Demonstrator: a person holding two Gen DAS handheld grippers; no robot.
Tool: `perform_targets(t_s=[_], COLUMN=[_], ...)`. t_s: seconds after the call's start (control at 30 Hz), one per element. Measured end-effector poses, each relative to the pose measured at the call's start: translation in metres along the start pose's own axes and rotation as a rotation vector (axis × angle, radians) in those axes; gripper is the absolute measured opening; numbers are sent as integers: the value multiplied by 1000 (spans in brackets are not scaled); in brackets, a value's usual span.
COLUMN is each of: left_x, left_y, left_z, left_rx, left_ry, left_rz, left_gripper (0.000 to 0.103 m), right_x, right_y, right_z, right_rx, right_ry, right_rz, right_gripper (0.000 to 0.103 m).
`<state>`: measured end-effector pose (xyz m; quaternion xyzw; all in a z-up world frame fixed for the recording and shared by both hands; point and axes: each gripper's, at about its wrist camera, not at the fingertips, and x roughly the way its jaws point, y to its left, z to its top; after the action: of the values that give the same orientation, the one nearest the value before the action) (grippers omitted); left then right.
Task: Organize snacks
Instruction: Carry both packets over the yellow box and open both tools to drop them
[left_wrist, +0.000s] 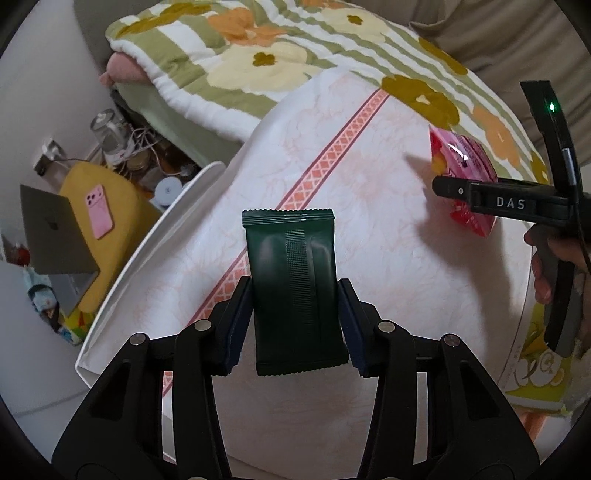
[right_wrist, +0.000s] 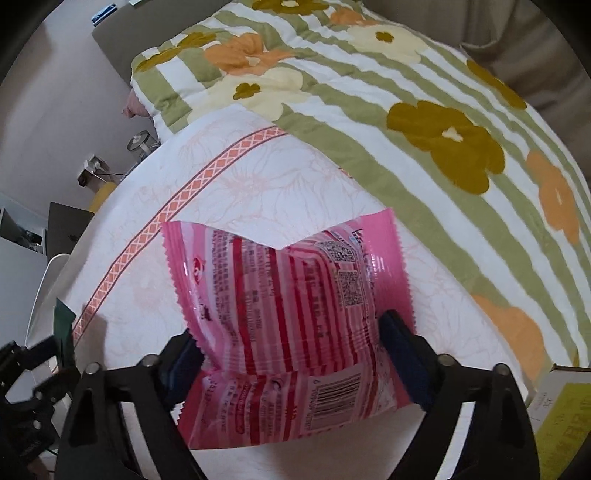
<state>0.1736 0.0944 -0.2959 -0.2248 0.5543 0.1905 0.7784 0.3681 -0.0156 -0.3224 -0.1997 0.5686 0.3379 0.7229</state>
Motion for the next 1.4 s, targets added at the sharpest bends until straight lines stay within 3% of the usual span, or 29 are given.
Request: perform_targets(t_s=[0.1,0.23,0.4,0.57,0.77,0.93,1.13,1.4], left_x=[-8,-28,-58,-93,-139,-166,-173,-154], left_y=[-2,-8,-29,-63,-129,-192,-267,-342], left_z=[4,12,26,40,42,32,11,-18], left_rx=[13,45,116,209,377,510,645,780], left_ry=[-18,-56,-112,-175,-243,-268,-227,-169], left_rz=[1,-7,-42,-104,-216,-317,-425,-434], left_gripper=[42,42,42,42,42,42,42,42], right_x=[-10,-38,-95,-163,-246,-292,-317,-324], right_y=[-6,-3,-8,-26,-59,-88,-117,-138], right_z=[0,-5,-16,-42,-97,-151,-216,-271], right_rx=[36,49,103,175,303,423,567,685], right_ry=[-15,-76,-179,-273,-399,-453,-469,-463], right_rz=[54,53,75,41,-50,-135,-200,-217], right_gripper=[70,70,70,70,70,70,70,70])
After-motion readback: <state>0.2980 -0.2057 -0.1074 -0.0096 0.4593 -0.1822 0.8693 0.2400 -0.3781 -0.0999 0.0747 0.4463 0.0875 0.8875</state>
